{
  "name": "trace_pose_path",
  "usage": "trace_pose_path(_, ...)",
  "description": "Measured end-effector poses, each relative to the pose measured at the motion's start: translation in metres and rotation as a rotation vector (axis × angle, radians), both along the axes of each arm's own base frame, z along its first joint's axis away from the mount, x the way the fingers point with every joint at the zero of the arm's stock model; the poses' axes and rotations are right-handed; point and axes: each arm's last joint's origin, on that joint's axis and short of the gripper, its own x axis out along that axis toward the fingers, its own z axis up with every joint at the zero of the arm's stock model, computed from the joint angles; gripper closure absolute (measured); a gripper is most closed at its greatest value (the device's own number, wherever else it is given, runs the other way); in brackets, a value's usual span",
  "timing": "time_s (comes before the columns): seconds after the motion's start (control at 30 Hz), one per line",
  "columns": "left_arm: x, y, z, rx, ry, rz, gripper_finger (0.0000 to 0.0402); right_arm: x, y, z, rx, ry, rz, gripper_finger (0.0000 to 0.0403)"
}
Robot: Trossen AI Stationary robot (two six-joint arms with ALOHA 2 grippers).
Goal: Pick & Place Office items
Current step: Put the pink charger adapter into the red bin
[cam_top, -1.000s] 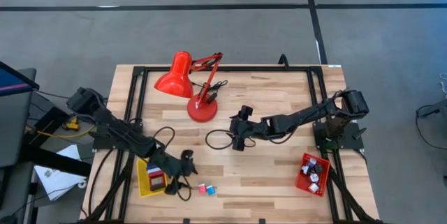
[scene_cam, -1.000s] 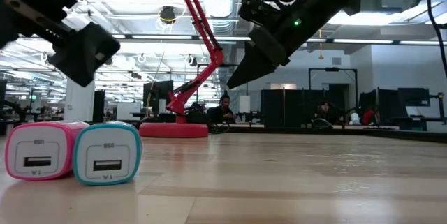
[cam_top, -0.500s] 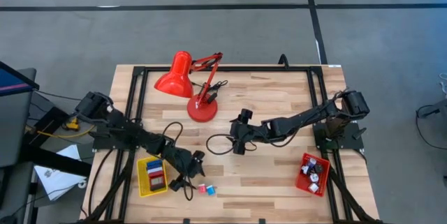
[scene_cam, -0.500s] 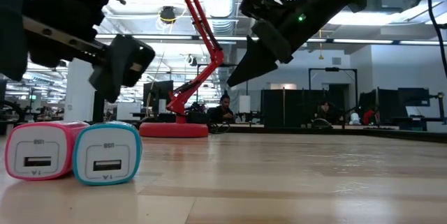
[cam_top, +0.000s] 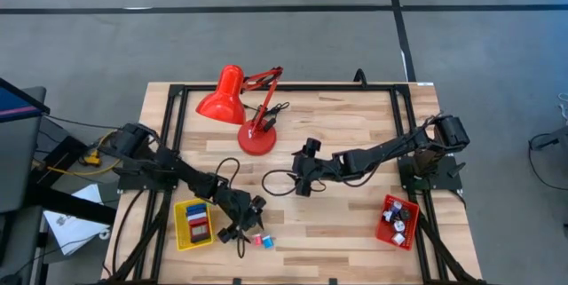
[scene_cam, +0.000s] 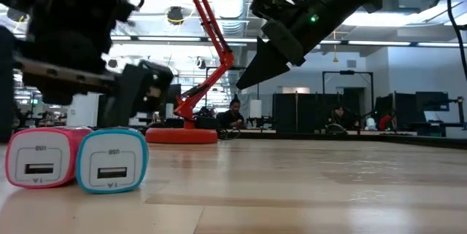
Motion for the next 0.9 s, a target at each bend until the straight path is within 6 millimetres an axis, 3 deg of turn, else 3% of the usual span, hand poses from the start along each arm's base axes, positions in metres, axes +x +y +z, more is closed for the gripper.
trace_pose_path(0.4,0.007,0.0,-0.016,-0.043,-0.009,-0.031,0.0139,0.0,0.0,0.0,0.013,-0.005,-0.01,0.009)
trace_pose_path(0.77,0.007,0.0,-0.02,-0.042,-0.003,-0.028,0.025,0.0,0.0,0.0,0.012,-0.002,-0.01,0.009)
trace_pose_path(0.9,0.007,-0.001,-0.015,-0.053,-0.018,-0.026,0.0271,0.0,0.0,0.0,0.012,-0.002,-0.01,0.009)
